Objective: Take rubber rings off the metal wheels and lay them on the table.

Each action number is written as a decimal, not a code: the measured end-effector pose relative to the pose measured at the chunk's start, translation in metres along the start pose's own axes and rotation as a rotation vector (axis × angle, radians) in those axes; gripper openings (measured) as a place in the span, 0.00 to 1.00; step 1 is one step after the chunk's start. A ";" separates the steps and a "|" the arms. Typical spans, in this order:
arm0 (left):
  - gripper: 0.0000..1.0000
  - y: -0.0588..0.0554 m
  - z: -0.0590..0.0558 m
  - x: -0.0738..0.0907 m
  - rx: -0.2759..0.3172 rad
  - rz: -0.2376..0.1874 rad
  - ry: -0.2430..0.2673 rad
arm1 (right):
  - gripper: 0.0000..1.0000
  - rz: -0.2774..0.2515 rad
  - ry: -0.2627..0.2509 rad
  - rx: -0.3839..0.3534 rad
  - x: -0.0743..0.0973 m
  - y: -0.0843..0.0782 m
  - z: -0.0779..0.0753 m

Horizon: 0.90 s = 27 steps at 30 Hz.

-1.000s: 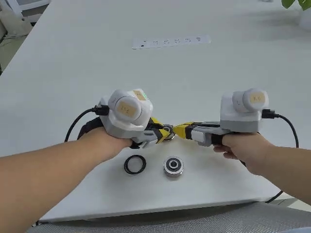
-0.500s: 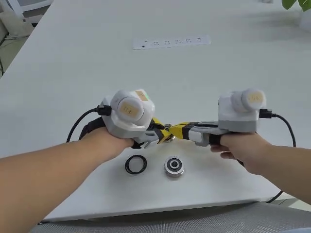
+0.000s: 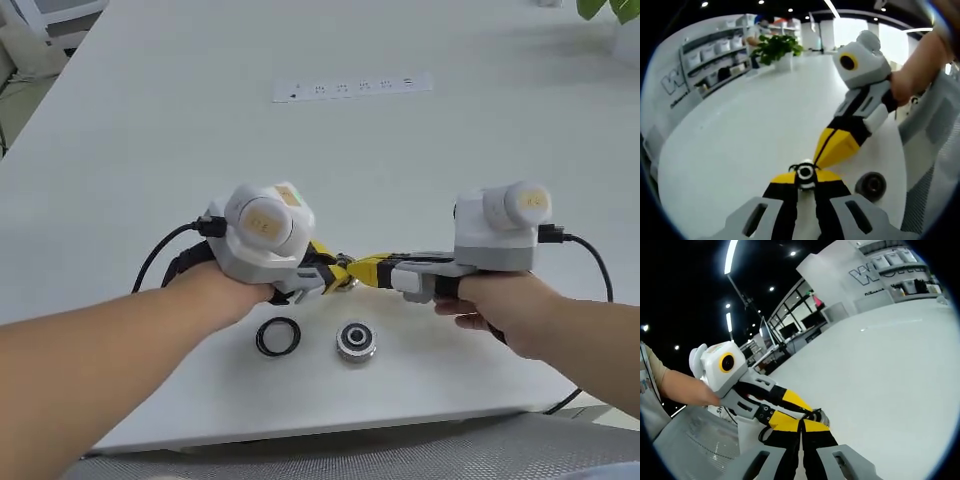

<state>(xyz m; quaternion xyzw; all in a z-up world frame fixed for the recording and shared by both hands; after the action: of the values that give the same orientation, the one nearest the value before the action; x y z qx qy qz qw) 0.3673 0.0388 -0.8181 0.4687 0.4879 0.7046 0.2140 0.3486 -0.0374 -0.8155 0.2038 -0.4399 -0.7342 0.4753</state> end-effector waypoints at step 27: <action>0.14 0.001 0.000 -0.001 0.049 -0.007 0.009 | 0.00 -0.008 -0.072 -0.022 -0.001 0.004 -0.007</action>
<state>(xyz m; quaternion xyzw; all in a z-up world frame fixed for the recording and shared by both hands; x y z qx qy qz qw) 0.3680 0.0377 -0.8171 0.4691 0.5075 0.6937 0.2027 0.3562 -0.0407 -0.8159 0.1738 -0.4480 -0.7477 0.4582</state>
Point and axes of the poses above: the centre of the closed fingertips' face, and the gripper's own axes: x roughly backward along the fingers, z roughly to its left, y roughly out of its top, the point moved 5 cm from there along x, roughly backward along the fingers, and after that the axes turned 13 degrees about -z, right-handed, at the moved point
